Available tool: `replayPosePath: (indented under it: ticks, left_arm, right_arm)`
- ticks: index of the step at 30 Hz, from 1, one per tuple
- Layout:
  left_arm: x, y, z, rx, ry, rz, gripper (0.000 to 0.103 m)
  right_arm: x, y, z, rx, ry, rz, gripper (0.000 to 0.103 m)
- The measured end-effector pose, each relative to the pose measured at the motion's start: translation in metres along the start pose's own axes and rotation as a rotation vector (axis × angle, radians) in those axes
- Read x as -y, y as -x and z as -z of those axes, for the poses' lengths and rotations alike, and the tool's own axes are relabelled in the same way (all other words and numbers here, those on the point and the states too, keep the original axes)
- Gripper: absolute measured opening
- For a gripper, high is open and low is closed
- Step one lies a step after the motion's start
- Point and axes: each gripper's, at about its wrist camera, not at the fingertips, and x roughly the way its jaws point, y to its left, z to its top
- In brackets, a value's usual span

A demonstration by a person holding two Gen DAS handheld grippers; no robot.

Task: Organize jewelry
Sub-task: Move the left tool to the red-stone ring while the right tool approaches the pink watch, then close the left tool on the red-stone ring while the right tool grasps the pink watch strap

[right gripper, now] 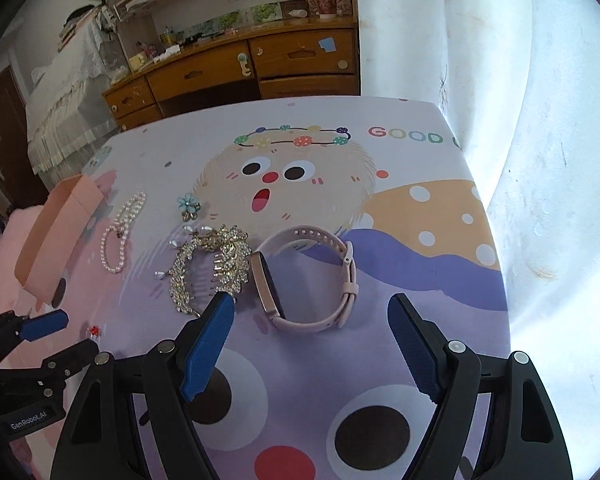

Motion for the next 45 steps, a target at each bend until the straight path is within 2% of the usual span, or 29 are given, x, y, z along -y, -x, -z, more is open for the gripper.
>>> replayPosePath:
  ticks: [3,7,9,12,15,19,22,25,30,37,45]
  left_arm:
    - [0.003,-0.002,0.000,0.017,-0.027,-0.004,0.053]
    - [0.010,-0.004,0.001,0.034,-0.054,-0.010,0.048]
    - [0.012,-0.006,0.002,0.026,-0.062,-0.015,0.039]
    - [0.013,-0.006,0.004,0.037,-0.063,-0.014,0.030]
    - [0.011,-0.007,0.004,0.042,-0.038,0.007,0.025]
    - [0.012,-0.007,0.004,0.044,-0.029,0.005,0.022]
    - [0.012,-0.008,0.003,0.038,-0.008,0.037,0.010]
    - [0.014,-0.009,0.003,0.036,-0.001,0.037,0.007]
    - [0.014,-0.009,0.004,0.041,-0.009,0.048,0.007]
    - [0.014,-0.007,0.003,0.039,-0.024,0.066,0.005]
    - [0.010,-0.001,-0.007,0.033,-0.005,0.119,0.005]
  right_arm:
    - [0.005,-0.010,0.001,0.013,-0.032,-0.019,0.081]
    - [-0.004,-0.015,0.002,0.038,0.028,-0.001,0.080]
    - [-0.010,-0.018,0.002,0.032,0.053,0.010,0.079]
    - [-0.013,-0.019,0.001,0.035,0.056,0.005,0.069]
    - [-0.010,-0.017,0.001,0.044,0.030,0.011,0.058]
    - [-0.006,-0.015,0.001,0.047,0.014,0.008,0.052]
    - [-0.003,-0.014,0.001,0.049,-0.005,-0.005,0.047]
    - [0.005,-0.012,0.002,0.058,-0.044,-0.016,0.039]
    - [0.003,-0.012,0.002,0.058,-0.036,-0.011,0.035]
    - [-0.014,-0.004,0.005,0.045,0.048,0.017,0.033]
    - [-0.018,0.022,-0.005,0.044,0.043,0.036,0.032]
